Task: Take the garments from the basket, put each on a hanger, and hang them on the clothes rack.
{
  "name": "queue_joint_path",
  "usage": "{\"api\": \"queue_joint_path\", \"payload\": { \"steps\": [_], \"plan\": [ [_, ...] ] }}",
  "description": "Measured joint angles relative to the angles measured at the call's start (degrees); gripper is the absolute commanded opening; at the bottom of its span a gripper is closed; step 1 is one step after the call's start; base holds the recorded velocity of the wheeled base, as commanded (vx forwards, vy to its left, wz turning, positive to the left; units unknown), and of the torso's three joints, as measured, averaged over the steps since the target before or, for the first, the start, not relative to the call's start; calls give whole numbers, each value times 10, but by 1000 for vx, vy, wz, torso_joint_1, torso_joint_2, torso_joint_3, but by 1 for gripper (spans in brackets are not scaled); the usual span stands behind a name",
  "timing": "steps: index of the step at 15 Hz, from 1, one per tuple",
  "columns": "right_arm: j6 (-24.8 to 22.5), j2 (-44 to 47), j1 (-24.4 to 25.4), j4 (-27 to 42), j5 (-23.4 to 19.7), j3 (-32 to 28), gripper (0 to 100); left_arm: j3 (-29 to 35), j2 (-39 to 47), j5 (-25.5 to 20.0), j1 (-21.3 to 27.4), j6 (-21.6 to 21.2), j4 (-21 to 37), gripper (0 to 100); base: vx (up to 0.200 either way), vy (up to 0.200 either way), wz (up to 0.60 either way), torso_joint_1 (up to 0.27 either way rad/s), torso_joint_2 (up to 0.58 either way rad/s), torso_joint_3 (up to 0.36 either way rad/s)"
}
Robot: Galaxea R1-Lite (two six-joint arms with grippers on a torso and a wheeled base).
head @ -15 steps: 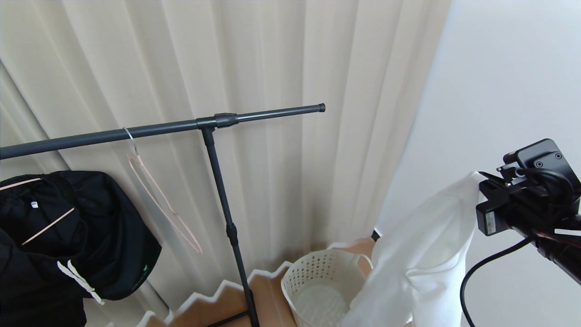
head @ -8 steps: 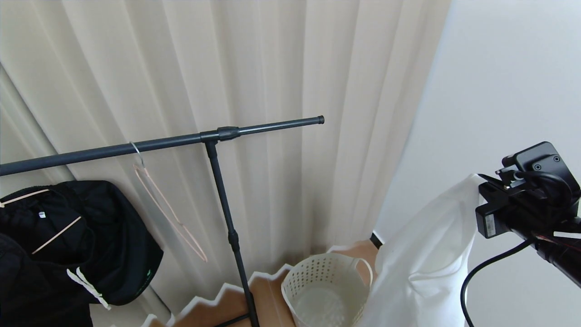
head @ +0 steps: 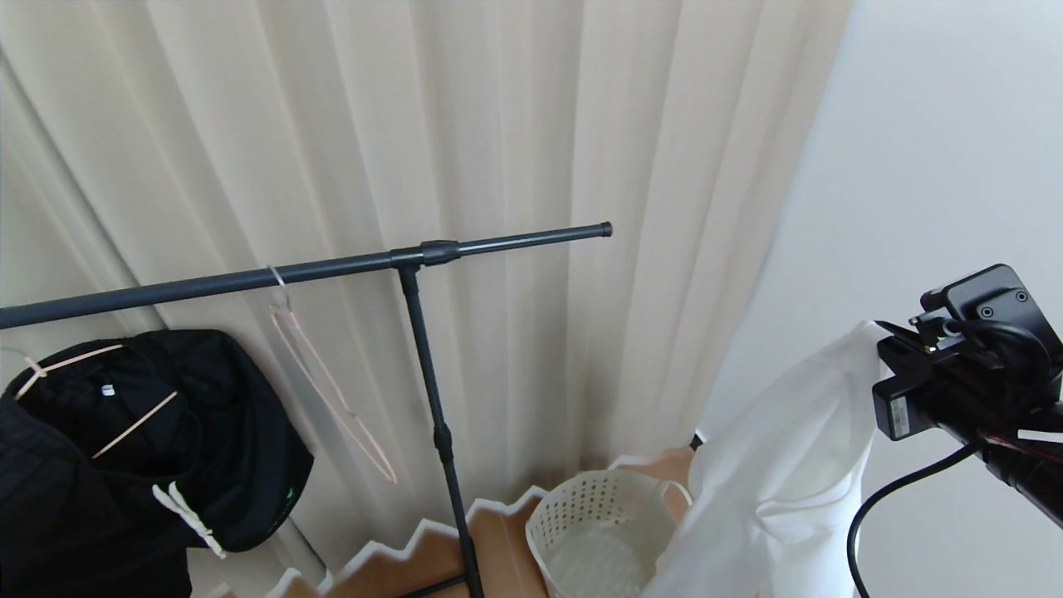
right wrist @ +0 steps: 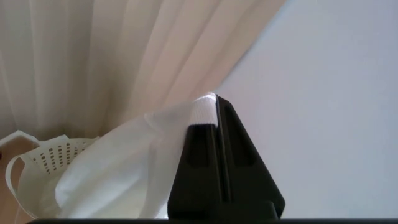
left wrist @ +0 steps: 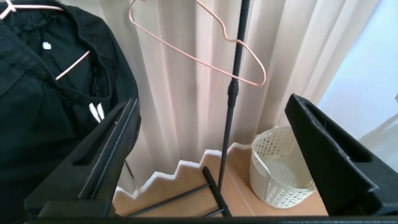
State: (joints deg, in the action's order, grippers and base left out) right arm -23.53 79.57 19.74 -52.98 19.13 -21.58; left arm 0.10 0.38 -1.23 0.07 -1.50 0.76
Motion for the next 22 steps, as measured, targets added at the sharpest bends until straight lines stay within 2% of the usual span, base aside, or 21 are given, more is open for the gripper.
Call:
{"api": "queue_joint_path", "payload": {
  "steps": [5, 13, 17, 19, 22],
  "plan": [
    [0, -3, 0, 1, -3, 1, 0, 0, 0, 0, 0, 1, 0, 100, -200, 0, 0, 5, 3, 0],
    [-1, -8, 0, 2, -3, 5, 0, 0, 0, 0, 0, 1, 0, 100, 0, 200, 0, 1, 1, 1],
    [-2, -7, 0, 0, -4, 6, 0, 0, 0, 0, 0, 1, 0, 100, -200, 0, 0, 7, 4, -1],
    [-2, -6, 0, 0, -3, 8, 0, 0, 0, 0, 0, 2, 0, 100, -200, 200, 0, -2, -2, 0],
    [-9, -6, 0, 1, -4, 9, 0, 0, 0, 0, 0, 1, 0, 100, 0, 67, 0, -6, 1, 1]
  ]
}}
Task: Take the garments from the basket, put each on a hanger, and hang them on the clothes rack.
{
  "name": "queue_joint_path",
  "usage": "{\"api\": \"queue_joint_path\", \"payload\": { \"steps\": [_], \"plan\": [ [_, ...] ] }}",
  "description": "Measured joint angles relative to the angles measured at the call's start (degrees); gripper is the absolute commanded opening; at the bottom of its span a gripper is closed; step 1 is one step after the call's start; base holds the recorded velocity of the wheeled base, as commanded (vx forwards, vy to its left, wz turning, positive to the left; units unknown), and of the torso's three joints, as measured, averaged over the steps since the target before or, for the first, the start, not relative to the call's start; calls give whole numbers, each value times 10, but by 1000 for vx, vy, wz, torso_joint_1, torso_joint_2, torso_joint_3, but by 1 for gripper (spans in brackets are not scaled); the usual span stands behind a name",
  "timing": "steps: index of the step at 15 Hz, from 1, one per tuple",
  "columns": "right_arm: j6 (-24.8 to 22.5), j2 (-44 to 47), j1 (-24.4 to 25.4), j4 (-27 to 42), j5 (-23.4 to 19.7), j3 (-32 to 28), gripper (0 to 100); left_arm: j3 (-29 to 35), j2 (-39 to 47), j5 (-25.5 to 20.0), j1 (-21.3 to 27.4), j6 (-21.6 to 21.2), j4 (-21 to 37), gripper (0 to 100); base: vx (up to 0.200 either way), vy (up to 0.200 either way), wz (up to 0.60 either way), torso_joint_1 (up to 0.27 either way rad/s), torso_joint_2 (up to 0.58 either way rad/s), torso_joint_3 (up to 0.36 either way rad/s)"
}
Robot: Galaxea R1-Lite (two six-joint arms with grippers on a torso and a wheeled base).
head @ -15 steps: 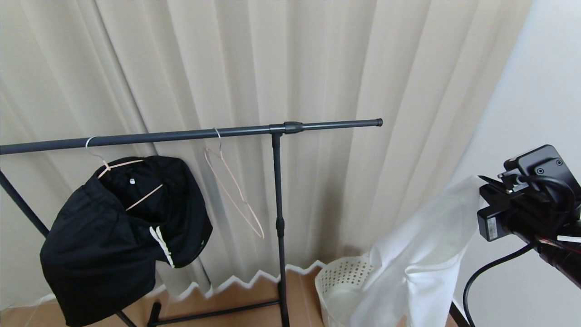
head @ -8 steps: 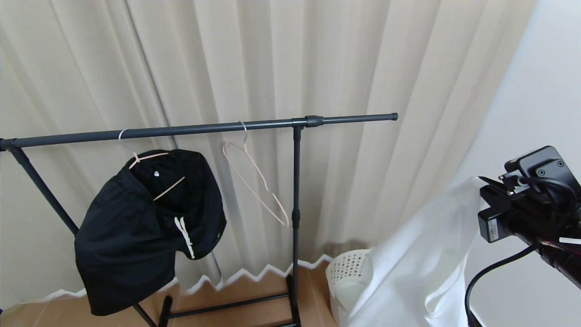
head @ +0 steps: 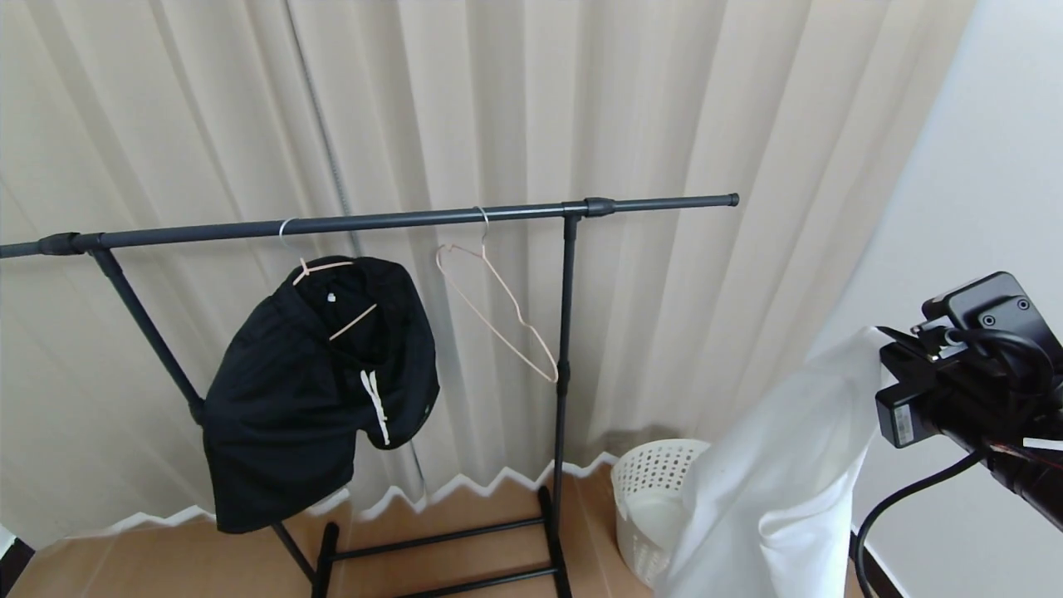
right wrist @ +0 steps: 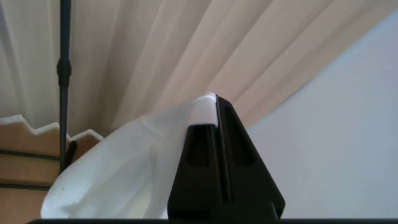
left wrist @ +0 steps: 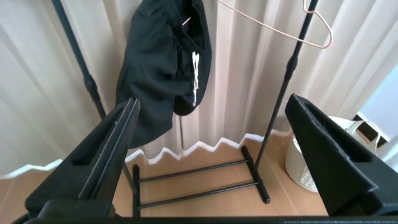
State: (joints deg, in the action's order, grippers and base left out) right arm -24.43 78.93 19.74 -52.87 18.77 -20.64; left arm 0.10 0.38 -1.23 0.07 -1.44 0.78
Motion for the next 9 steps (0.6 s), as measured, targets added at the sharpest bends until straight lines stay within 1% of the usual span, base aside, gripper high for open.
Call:
{"api": "queue_joint_path", "payload": {
  "steps": [2, 5, 6, 8, 9],
  "plan": [
    [-11, -1, 0, -2, -5, 1, 0, 0, 0, -1, 1, -1, 0, 100, 0, 0, 0, 0, 0, 0],
    [-13, -1, -1, 0, -6, 4, 0, 0, 0, -15, 0, -14, 0, 100, 0, 0, 600, 14, 1, -1],
    [-13, -2, -1, -2, -6, 4, 0, 0, 0, -15, 0, -17, 1, 100, 0, 0, 0, 0, 0, 0],
    [-13, -2, -1, 0, -6, 5, 0, 0, 1, -14, 0, -44, 2, 100, 0, 0, 0, 0, 0, 0],
    [-13, -2, -1, -1, -7, 4, 0, 1, 5, -14, 1, -46, 3, 100, 0, 0, 0, 0, 0, 0]
  ]
}}
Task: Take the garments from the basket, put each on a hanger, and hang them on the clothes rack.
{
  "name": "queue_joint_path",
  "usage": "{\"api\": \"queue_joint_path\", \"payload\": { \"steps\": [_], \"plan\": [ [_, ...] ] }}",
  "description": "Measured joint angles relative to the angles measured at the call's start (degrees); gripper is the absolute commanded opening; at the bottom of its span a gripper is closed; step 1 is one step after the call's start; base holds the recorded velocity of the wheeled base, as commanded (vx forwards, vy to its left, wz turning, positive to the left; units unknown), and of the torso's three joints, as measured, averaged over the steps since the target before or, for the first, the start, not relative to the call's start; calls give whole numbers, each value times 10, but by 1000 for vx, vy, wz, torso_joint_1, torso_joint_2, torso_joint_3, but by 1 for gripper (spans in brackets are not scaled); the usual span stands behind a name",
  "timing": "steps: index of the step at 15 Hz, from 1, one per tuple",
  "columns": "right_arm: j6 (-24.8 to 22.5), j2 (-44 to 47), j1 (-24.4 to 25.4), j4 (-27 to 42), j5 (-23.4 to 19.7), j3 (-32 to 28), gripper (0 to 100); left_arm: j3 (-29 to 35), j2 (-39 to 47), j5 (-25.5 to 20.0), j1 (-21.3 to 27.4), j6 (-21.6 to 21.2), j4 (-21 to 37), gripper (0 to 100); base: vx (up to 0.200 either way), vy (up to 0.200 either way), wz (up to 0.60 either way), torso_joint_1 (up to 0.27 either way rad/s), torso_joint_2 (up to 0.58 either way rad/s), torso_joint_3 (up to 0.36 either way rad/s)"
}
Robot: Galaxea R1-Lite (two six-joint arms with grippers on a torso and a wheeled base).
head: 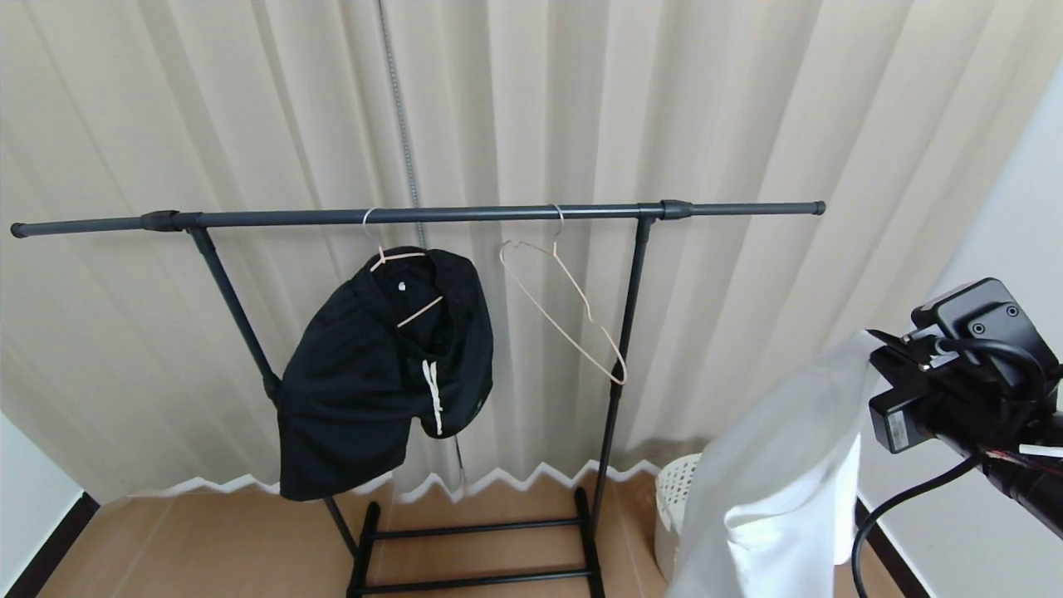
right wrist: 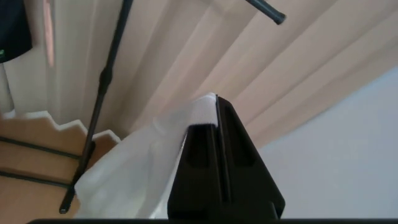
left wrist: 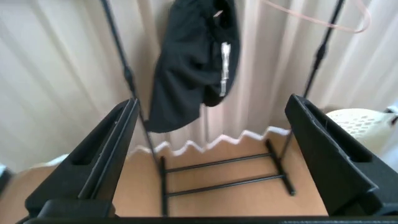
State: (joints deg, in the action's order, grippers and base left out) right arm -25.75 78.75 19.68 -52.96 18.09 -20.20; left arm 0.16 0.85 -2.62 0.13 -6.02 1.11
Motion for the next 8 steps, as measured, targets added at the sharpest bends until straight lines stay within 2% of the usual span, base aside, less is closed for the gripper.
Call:
{"api": "queue_joint_path", "payload": {
  "steps": [5, 8],
  "plan": [
    [0, 6, 0, 7, 1, -6, 0, 12, 90, -13, -7, 3, 1, 100, 0, 0, 0, 0, 0, 0],
    [40, 28, 0, 22, 1, -40, 0, 83, 204, -76, 0, 53, 2, 100, 0, 0, 0, 0, 0, 0]
  ]
}}
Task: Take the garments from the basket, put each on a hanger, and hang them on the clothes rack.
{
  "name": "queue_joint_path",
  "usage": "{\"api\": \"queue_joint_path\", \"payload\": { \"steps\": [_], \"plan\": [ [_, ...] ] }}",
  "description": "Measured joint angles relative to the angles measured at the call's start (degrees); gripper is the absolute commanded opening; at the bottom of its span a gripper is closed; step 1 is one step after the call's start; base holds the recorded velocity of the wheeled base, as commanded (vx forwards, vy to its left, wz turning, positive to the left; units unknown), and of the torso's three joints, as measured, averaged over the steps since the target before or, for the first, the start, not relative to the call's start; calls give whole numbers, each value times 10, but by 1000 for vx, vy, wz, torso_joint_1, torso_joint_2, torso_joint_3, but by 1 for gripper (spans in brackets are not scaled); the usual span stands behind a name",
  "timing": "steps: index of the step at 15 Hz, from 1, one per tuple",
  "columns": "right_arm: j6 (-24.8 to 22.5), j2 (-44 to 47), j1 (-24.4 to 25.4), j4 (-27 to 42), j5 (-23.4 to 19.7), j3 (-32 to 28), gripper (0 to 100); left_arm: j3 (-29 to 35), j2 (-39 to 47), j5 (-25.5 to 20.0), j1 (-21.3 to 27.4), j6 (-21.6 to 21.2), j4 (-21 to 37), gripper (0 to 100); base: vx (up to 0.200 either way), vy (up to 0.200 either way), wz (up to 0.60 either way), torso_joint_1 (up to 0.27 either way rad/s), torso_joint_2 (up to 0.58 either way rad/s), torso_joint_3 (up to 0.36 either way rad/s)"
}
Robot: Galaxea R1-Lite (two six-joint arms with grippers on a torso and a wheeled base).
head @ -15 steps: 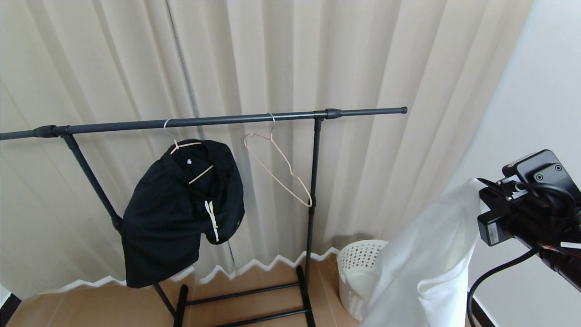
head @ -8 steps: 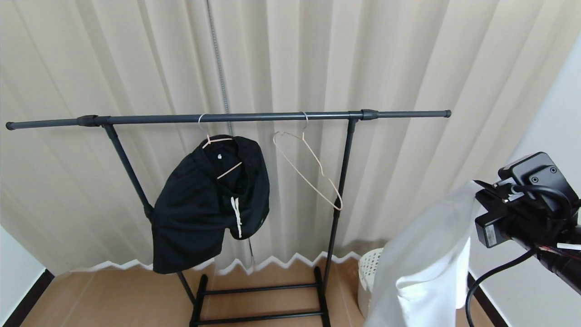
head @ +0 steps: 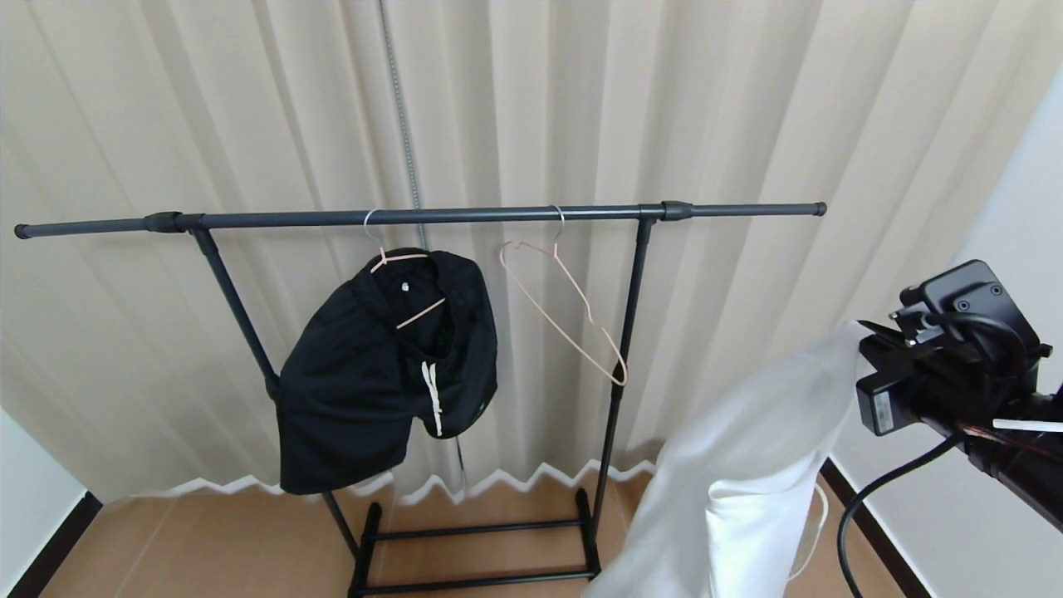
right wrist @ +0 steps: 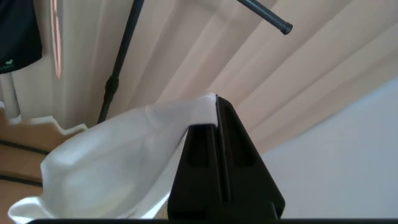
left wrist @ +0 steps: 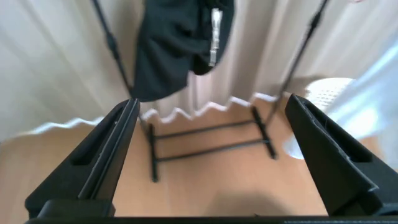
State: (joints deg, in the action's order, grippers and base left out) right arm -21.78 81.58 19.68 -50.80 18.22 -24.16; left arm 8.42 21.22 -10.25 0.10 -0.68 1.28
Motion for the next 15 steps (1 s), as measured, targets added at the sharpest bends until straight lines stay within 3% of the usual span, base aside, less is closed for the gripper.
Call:
{"api": "queue_joint_path", "payload": {
  "steps": [3, 5, 7, 9, 12, 15],
  "plan": [
    [45, 25, 1, 122, 2, -77, 0, 96, 160, -35, 47, 29, -1, 100, 0, 0, 0, 0, 0, 0],
    [146, 40, 3, 314, 0, -162, 0, 180, 289, -29, 126, 47, -2, 100, 0, 0, 0, 0, 0, 0],
    [253, 58, 21, 398, -1, -230, 0, 249, 398, -18, 207, 61, -4, 100, 0, 0, 0, 0, 0, 0],
    [317, 85, 58, 413, 5, -267, 0, 298, 499, -12, 274, 71, -24, 100, 0, 0, 0, 0, 0, 0],
    [328, 117, 81, 341, 26, -279, 0, 356, 631, 1, 344, 76, -77, 100, 0, 0, 0, 0, 0, 0],
    [328, 125, 96, 328, 33, -279, 0, 434, 733, 34, 402, 93, -95, 100, 0, 0, 0, 0, 0, 0]
  ]
}}
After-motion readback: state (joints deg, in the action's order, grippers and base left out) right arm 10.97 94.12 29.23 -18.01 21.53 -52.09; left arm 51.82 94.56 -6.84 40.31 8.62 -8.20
